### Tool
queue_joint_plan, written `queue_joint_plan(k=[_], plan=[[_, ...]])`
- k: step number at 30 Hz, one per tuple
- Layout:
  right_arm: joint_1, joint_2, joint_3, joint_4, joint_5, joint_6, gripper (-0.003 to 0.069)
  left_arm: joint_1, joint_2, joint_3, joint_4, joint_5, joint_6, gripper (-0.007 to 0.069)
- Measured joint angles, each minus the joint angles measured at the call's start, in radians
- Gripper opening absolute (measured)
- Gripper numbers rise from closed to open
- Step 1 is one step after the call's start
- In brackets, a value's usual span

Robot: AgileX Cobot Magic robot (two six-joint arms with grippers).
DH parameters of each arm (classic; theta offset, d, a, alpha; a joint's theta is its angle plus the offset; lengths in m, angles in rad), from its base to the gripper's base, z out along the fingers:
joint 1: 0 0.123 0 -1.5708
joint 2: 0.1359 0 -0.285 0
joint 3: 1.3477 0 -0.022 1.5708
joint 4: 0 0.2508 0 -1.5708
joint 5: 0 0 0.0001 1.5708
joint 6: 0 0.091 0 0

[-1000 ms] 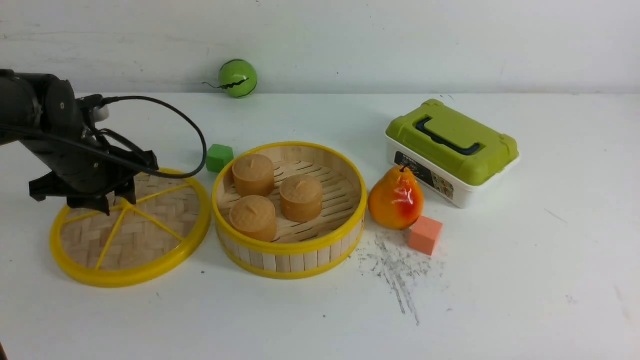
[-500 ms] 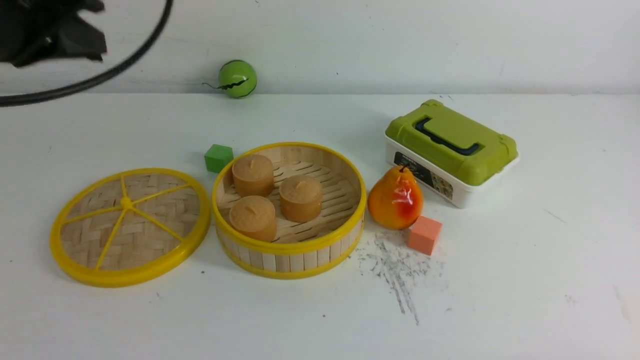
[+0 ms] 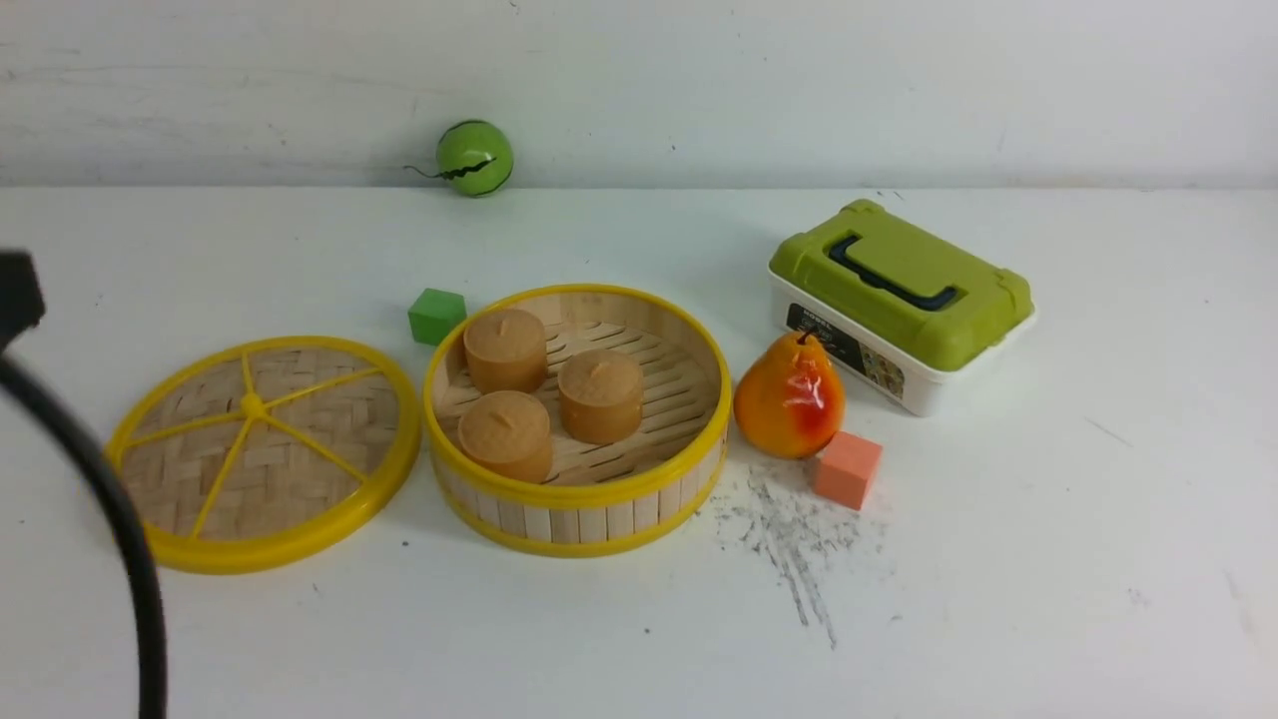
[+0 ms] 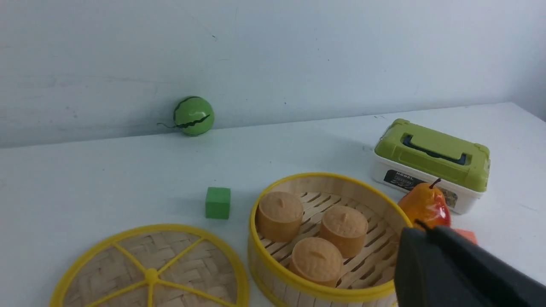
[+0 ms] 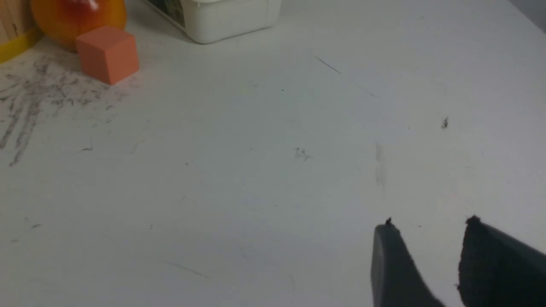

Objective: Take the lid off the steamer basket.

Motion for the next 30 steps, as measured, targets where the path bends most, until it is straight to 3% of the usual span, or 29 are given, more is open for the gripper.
queue_joint_plan(k=[10,18,25,30], plan=[[0.0,0.0,0.0,0.0,0.0,0.0,0.0239,0.0,-0.111,0.295,0.0,-0.053,0.013,-0.0013],[0.0,0.0,0.0,0.0,0.0,0.0,0.0239,-0.017,-0.111,0.411,0.001,-0.061,0.013,-0.0013],[0.0,0.0,0.0,0.0,0.0,0.0,0.0239,-0.19,-0.206,0.535,-0.003,-0.076,0.013,-0.0013],[0.0,0.0,0.0,0.0,0.0,0.0,0.0239,-0.22,-0.29,0.623,0.027,-0.062,0.013,-0.0012]])
